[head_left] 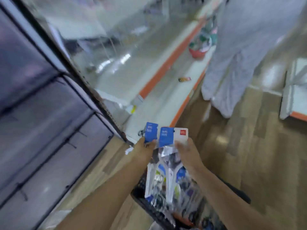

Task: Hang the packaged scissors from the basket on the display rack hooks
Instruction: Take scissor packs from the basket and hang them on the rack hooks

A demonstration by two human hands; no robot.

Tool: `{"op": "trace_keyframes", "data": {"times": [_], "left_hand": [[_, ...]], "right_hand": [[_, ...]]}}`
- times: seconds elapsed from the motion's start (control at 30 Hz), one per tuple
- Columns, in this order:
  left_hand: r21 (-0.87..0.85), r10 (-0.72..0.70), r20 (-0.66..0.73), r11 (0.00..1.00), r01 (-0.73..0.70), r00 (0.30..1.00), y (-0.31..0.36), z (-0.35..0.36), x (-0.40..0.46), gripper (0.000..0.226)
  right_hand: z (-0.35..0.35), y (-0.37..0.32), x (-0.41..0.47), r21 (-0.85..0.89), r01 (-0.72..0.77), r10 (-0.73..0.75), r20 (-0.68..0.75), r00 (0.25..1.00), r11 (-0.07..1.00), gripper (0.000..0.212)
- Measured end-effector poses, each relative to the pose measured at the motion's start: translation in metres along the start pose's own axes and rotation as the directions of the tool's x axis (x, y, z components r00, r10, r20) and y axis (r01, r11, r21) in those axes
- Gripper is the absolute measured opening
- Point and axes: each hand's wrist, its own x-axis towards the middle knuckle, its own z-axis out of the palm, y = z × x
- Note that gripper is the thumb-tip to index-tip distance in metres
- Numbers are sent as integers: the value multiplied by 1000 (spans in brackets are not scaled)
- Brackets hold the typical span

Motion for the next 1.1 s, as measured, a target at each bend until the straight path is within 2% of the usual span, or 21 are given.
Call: {"op": "trace_keyframes", "data": {"times": [0.1, 0.17, 0.3, 0.43, 0.57, 0.8, 0.97, 1.1], "left_hand": [[-149, 49, -128, 987, -68, 991, 93, -69, -42, 14], [-178, 120, -225, 971, -162, 967, 151, -116, -73, 12], [-183, 208, -399, 936, -300, 893, 224, -204, -137, 24], [-197, 233, -565, 894, -403, 792, 257, -273, -197, 25], [-276, 168, -665, 850, -448, 727, 251, -317, -243, 14], [-375, -26, -782, 818, -437, 623, 196, -373, -275, 25], [-413, -92, -807, 794, -446, 584, 173, -409, -272, 21], [-415, -95, -816, 783, -464, 569, 171, -440, -264, 16]], "right_hand": [[19, -110, -32, 44, 106, -109, 80, 991, 993, 4], [33, -185, -61, 55, 232, -237, 121, 964, 971, 13], [60, -303, -131, 50, 493, -492, 198, 848, 869, 25], [91, -371, -188, 117, 624, -631, 253, 734, 773, 24], [130, -398, -231, 171, 616, -633, 342, 695, 769, 18], [203, -375, -269, 172, 608, -599, 505, 622, 775, 17], [239, -368, -271, 138, 604, -560, 574, 598, 785, 15], [271, -389, -268, 132, 658, -604, 559, 568, 741, 9]]}}
